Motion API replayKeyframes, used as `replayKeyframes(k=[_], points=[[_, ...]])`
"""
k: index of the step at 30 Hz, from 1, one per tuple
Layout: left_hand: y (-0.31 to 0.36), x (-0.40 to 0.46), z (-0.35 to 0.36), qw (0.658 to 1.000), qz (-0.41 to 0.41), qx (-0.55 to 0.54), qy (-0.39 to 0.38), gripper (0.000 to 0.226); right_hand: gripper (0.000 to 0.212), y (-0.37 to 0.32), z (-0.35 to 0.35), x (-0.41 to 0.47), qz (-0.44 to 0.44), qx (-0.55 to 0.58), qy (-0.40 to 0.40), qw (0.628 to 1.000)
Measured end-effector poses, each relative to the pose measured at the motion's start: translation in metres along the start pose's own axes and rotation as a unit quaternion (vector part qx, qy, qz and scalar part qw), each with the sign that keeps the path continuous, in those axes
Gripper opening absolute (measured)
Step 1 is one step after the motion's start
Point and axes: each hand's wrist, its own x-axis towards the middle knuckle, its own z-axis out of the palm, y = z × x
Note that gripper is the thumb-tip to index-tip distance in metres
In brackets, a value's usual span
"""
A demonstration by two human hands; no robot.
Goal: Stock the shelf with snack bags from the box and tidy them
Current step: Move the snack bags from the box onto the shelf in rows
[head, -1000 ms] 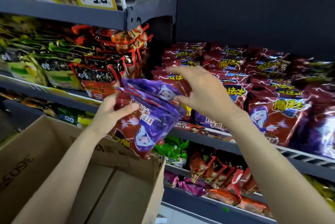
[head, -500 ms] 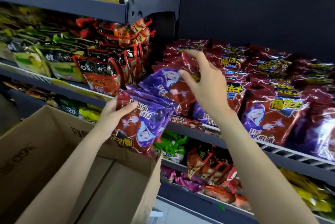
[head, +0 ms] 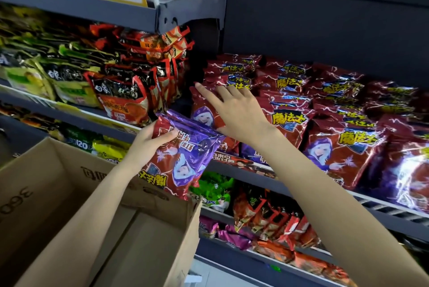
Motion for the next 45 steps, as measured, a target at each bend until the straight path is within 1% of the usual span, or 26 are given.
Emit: replayKeyframes(k=[3, 10, 12, 14, 16, 18, 19, 20, 22, 24, 25, 26, 27, 28, 29, 30, 31, 33, 34, 35, 37, 38, 40, 42, 43, 45], points=[[-0.004, 0.002, -0.003, 1.0, 0.0, -0.001, 0.009, 0.008, 0.115, -0.006, 0.006, 0.003, 0.012, -0.023, -0.003, 1.0], [-0.001, 0.006, -0.011, 1.0, 0.009, 0.005, 0.024, 0.01, 0.118, 0.005, 0.009, 0.019, 0.033, -0.025, -0.012, 0.999], [0.0, 0.006, -0.014, 1.0, 0.013, 0.01, 0.024, 0.011, 0.117, 0.001, 0.011, 0.019, 0.027, -0.024, -0.01, 0.999], [0.001, 0.005, -0.017, 0.999, 0.013, 0.013, 0.026, 0.012, 0.115, -0.007, 0.015, 0.013, 0.02, -0.004, -0.028, 0.999], [0.003, 0.005, -0.018, 0.999, 0.009, 0.009, 0.032, 0.012, 0.113, -0.011, 0.018, 0.009, 0.031, 0.008, -0.039, 0.999], [0.003, 0.004, -0.018, 0.999, 0.003, 0.0, 0.037, 0.016, 0.102, -0.011, 0.018, 0.01, 0.052, -0.01, 0.001, 0.999], [0.004, 0.004, -0.018, 0.999, -0.003, -0.01, 0.043, 0.022, 0.091, -0.01, 0.016, 0.012, 0.058, 0.007, 0.042, 0.997], [0.005, 0.004, -0.017, 0.998, -0.011, -0.026, 0.053, 0.027, 0.078, -0.008, 0.014, 0.011, 0.054, 0.054, 0.096, 0.992], [0.007, 0.003, -0.015, 0.996, -0.02, -0.057, 0.072, 0.031, 0.051, -0.003, 0.006, 0.001, 0.046, 0.188, 0.196, 0.961], [0.009, 0.0, -0.011, 0.994, -0.022, -0.08, 0.077, 0.032, 0.042, -0.003, -0.007, -0.026, 0.116, 0.321, 0.25, 0.906], [0.01, -0.002, -0.009, 0.993, -0.022, -0.091, 0.078, 0.032, 0.037, -0.007, -0.015, -0.042, 0.165, 0.389, 0.255, 0.87], [0.012, -0.004, -0.005, 0.992, -0.022, -0.102, 0.075, 0.031, 0.033, -0.014, -0.022, -0.057, 0.209, 0.448, 0.233, 0.837], [0.013, -0.007, -0.001, 0.991, -0.023, -0.111, 0.07, 0.03, 0.033, -0.023, -0.028, -0.07, 0.242, 0.495, 0.183, 0.814], [0.013, -0.01, 0.004, 0.991, -0.024, -0.115, 0.062, 0.03, 0.04, -0.033, -0.03, -0.079, 0.257, 0.526, 0.111, 0.803], [0.015, -0.013, 0.009, 0.991, -0.021, -0.12, 0.051, 0.029, 0.051, -0.043, -0.029, -0.085, 0.253, 0.548, 0.039, 0.796], [0.016, -0.016, 0.015, 0.991, -0.018, -0.124, 0.039, 0.029, 0.059, -0.051, -0.026, -0.089, 0.241, 0.572, -0.011, 0.784], [0.018, -0.019, 0.02, 0.991, -0.013, -0.129, 0.027, 0.029, 0.063, -0.056, -0.023, -0.092, 0.235, 0.606, -0.033, 0.759], [0.02, -0.025, 0.03, 0.991, -0.01, -0.133, 0.016, 0.026, 0.062, -0.058, -0.018, -0.096, 0.25, 0.68, -0.026, 0.689], [0.022, -0.026, 0.034, 0.991, -0.008, -0.133, 0.016, 0.019, 0.062, -0.056, -0.017, -0.099, 0.264, 0.703, -0.017, 0.66], [0.023, -0.028, 0.036, 0.991, -0.008, -0.131, 0.017, 0.012, 0.062, -0.053, -0.017, -0.101, 0.279, 0.718, -0.011, 0.637], [0.026, -0.029, 0.042, 0.992, -0.009, -0.122, 0.016, 0.011, 0.059, -0.046, -0.015, -0.106, 0.302, 0.749, 0.002, 0.59], [0.028, -0.029, 0.044, 0.993, -0.01, -0.116, 0.013, 0.011, 0.057, -0.043, -0.015, -0.108, 0.311, 0.757, 0.009, 0.574], [0.032, -0.029, 0.05, 0.994, -0.006, -0.108, 0.007, 0.01, 0.052, -0.04, -0.014, -0.111, 0.32, 0.764, 0.031, 0.559], [0.037, -0.03, 0.055, 0.994, -0.001, -0.109, 0.009, 0.01, 0.047, -0.036, -0.015, -0.113, 0.317, 0.768, 0.048, 0.555], [0.04, -0.03, 0.057, 0.994, 0.001, -0.111, 0.017, 0.009, 0.047, -0.034, -0.017, -0.114, 0.309, 0.766, 0.046, 0.561], [0.044, -0.03, 0.061, 0.991, 0.006, -0.123, 0.047, 0.007, 0.052, -0.031, -0.017, -0.12, 0.282, 0.753, 0.028, 0.594]])
